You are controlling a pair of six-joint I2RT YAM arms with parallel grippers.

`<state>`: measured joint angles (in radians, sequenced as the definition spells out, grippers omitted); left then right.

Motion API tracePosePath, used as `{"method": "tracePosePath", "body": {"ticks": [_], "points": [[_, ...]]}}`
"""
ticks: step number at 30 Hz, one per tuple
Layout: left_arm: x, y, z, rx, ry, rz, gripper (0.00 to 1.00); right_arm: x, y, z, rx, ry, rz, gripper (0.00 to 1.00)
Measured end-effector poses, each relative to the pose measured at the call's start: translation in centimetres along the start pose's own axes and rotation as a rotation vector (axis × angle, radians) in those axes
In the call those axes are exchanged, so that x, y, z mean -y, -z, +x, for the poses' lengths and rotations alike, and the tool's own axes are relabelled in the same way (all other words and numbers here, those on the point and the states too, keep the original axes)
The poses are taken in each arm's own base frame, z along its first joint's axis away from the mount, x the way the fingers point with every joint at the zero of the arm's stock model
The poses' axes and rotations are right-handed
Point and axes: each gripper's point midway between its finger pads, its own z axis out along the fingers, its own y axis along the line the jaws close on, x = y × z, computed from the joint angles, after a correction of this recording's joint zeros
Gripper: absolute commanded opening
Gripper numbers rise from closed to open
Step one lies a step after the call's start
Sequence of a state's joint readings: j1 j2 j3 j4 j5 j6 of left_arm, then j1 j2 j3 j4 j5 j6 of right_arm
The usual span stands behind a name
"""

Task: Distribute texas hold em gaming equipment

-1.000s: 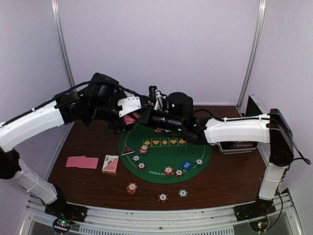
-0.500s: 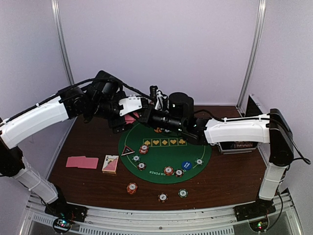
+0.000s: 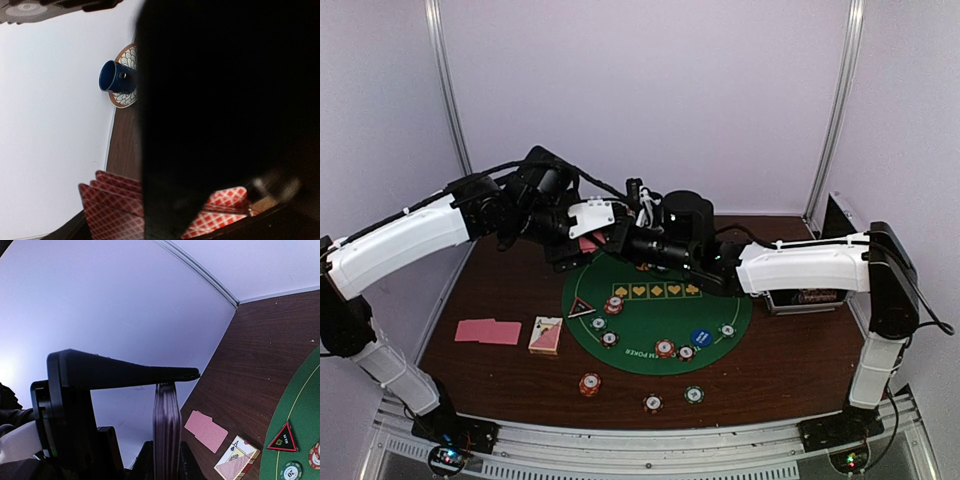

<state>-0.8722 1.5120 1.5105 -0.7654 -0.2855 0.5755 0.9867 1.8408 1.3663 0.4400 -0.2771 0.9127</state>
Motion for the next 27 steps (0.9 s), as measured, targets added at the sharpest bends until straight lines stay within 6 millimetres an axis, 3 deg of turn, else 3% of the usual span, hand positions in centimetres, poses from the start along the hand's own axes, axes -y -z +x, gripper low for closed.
{"method": "tracePosePath", "body": {"ticks": [13,27], "points": [[0.1,-1.0,-0.2,-0.061,0.014,0.044,0.74,1.6,0.0,-1.0,0.043,-0.111,-0.008,0.15],[0.8,-1.7,1.1,-0.162,0.011,0.108,0.64,2.8,-0.7,-0.3,-0.009,-0.225,-0.101,0.18]]}}
